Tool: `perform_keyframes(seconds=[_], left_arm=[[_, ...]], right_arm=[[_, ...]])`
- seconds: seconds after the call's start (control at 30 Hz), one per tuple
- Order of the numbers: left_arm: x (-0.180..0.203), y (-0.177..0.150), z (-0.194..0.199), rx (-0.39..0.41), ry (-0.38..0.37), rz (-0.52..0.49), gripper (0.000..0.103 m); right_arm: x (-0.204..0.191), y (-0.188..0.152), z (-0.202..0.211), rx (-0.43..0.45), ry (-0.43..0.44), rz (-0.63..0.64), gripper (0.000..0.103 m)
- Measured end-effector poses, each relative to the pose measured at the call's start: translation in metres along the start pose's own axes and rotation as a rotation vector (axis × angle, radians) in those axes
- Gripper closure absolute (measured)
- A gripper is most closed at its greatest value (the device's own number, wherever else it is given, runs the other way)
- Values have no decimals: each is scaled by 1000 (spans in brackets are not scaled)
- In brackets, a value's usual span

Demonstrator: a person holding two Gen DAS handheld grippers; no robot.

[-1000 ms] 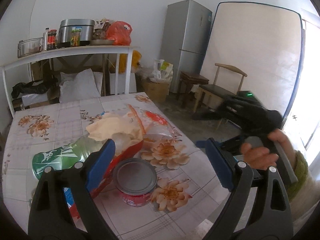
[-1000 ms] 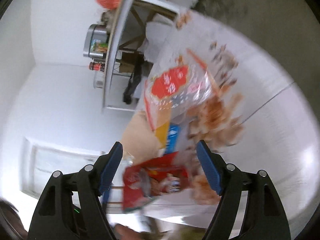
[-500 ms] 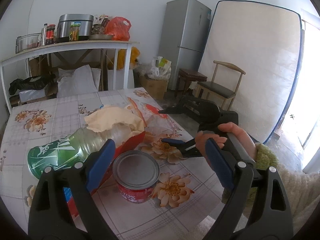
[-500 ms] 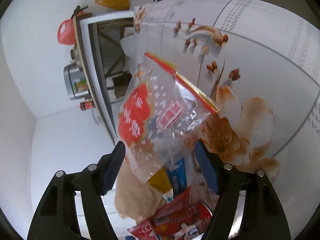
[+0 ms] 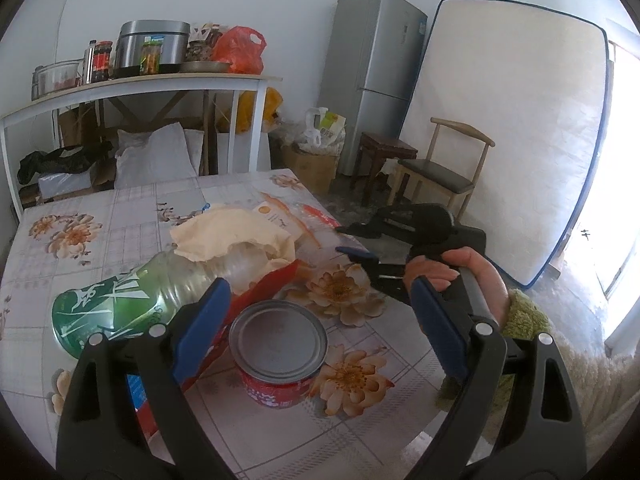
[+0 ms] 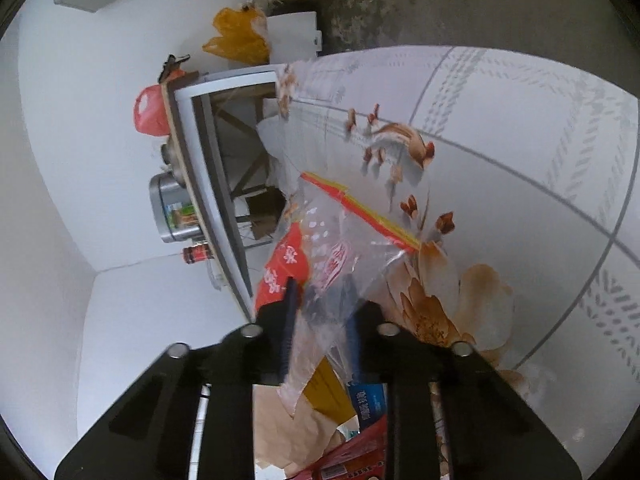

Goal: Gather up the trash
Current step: 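Close right tool on clear red-printed bag while left tool returns to table, then close left tool on tan paper and red wrapper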

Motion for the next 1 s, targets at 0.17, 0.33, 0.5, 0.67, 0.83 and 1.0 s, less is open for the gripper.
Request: perform_keyframes(seconds=[0.17,0.33,0.5,0.67,0.83,1.0], left_arm=[[-2,1,-1,0,4,-7,16],[-2,3,0,4,12,-19,16],[-1,6,6,15,25,-32,16],[-10,15,12,29,53,-58,16],[-31,30,6,12,74,-22,16],[-49,32,-29,-138,114,-109,16]], right_arm=[[-16,7,9,-10,81,-14,98],[-40,13,21,-25,165,-8,100],[-57,18,44,-49,233,6,100],[-68,20,73,-60,267,59,100],[-73,13,99,-80,281,128,100],[-71,10,111,-84,277,158,100]])
Point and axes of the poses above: each gripper's, at about its wrist camera, not at the fingertips, and z roughly against the way its jaws point, x to its right, y to its top, the point moved 10 cm from there along -z, roughly the way its jaws point, and after that the axes turned 15 degrees about x, right-handed, at the moved point
